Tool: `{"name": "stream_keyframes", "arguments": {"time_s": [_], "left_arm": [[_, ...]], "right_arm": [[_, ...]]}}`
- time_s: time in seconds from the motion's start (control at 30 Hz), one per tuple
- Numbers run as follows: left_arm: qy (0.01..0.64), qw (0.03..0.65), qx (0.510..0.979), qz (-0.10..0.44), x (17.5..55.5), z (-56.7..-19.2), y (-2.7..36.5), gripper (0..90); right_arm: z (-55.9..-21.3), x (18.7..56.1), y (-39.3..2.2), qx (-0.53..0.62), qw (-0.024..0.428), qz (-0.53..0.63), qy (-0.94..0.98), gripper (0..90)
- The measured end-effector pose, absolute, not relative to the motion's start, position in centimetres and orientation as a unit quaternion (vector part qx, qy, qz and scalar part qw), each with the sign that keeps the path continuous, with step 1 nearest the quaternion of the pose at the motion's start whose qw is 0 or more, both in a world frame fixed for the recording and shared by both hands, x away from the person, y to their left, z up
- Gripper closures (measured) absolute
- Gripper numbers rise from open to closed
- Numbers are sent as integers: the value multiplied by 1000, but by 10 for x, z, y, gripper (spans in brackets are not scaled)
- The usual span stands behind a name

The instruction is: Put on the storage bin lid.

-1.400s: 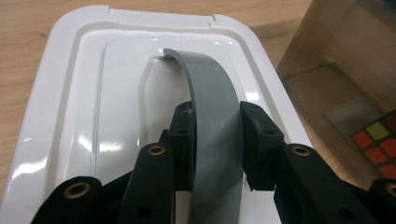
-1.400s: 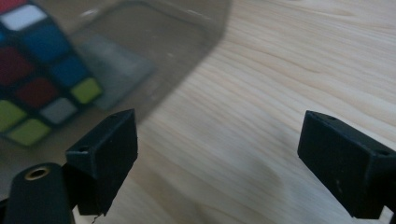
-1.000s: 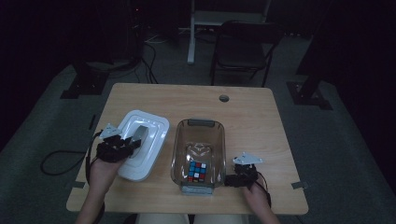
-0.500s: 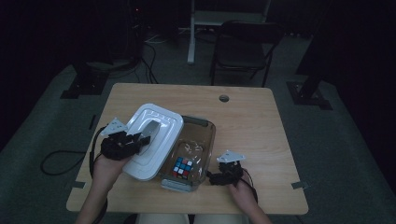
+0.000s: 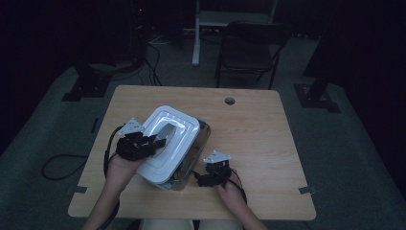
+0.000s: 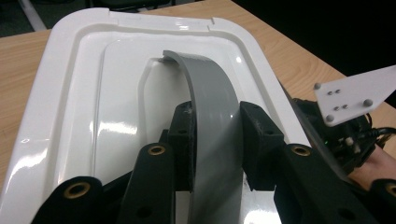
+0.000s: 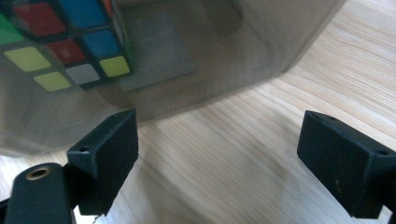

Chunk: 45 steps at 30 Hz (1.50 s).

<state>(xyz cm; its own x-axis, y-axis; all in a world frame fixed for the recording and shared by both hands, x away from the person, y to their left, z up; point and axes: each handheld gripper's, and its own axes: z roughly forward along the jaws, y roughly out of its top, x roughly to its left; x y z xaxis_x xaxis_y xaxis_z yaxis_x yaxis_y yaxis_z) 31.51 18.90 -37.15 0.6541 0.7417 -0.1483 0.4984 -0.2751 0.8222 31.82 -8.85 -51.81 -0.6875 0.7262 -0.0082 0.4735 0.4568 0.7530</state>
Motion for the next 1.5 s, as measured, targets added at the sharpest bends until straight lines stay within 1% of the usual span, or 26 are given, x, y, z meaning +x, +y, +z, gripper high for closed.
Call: {"name": "stream_keyframes", "arguments": {"time_s": [0.2, 0.33, 0.5, 0.67, 0.93, 1.2, 1.33, 1.4, 1.47, 1.5], "left_arm": [[392, 447, 793, 133, 319, -374, 182, 694], [403, 457, 786, 110, 324, -377, 181, 693], [406, 448, 790, 105, 328, -381, 174, 693], [403, 447, 793, 99, 332, -382, 166, 693], [404, 432, 799, 110, 331, -386, 156, 692], [397, 426, 805, 114, 329, -384, 156, 682], [390, 427, 808, 115, 326, -383, 156, 547], [387, 432, 806, 120, 323, -377, 160, 544], [388, 439, 801, 121, 321, -374, 163, 509], [388, 440, 800, 126, 320, -372, 166, 509]], "right_arm": [[-518, 321, -75, 351, 170, 373, 842, 124], [-518, 319, -86, 355, 179, 373, 838, 125], [-513, 318, -110, 377, 190, 384, 821, 125], [-511, 321, -125, 392, 188, 388, 812, 125], [-511, 321, -128, 394, 187, 389, 812, 124], [-513, 320, -127, 392, 184, 387, 814, 125], [-513, 320, -126, 391, 183, 387, 815, 125], [-511, 320, -127, 394, 183, 388, 813, 125], [-511, 320, -128, 394, 185, 388, 813, 125], [-510, 320, -129, 394, 185, 388, 812, 124]]}}
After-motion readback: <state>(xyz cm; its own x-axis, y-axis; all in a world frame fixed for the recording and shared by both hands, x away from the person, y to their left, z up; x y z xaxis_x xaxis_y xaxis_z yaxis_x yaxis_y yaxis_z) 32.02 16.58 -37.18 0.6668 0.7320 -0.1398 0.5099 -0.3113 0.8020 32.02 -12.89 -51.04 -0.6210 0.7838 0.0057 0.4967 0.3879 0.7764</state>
